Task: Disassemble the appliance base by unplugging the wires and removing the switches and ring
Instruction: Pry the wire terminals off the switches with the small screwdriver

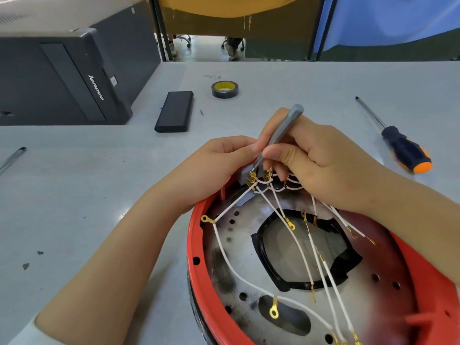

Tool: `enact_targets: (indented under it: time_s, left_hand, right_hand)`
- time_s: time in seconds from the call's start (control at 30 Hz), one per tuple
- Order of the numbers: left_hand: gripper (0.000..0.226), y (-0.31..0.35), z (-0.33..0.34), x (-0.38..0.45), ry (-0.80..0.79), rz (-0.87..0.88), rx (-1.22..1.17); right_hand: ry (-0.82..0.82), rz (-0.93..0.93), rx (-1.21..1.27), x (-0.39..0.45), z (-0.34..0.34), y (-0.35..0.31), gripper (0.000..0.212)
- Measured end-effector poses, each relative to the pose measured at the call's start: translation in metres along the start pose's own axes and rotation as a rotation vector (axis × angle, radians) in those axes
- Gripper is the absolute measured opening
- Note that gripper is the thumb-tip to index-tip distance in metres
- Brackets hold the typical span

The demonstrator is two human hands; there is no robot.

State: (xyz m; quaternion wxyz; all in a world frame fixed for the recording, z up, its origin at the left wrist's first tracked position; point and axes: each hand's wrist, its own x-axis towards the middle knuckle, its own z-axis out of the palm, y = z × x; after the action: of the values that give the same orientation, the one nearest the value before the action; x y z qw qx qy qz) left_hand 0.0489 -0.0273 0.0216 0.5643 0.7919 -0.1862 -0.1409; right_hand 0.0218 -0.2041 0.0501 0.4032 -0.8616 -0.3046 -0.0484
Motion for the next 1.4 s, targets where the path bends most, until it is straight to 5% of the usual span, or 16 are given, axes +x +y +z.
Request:
enact_targets:
  time_s: [0.37,0.63,1.1,1.4]
  left_hand:
    - [0.031,0.000,0.000,-0.001,-0.008,-0.009,0.012]
    - [0.038,0.003,-0.001,-0.002,-0.009,-0.010,0.043]
    - [0.036,-0.003,-0.002,0.000,0.051,-0.010,0.104]
    - [0.035,-0.004,-0.001,0.002,0.034,0.005,0.045]
  right_hand:
    - [-0.193,0.216,0.173,0.030,-0.010,-0.009,0.015]
    - [0.039,-0.039,0.153,0.001,0.009,0.002,0.009]
    - [0.006,-0.087,-0.017,0.005,0.013,0.003,0.006]
    - [0.021,0.072,0.137,0.022,0.014,0.004,0.013]
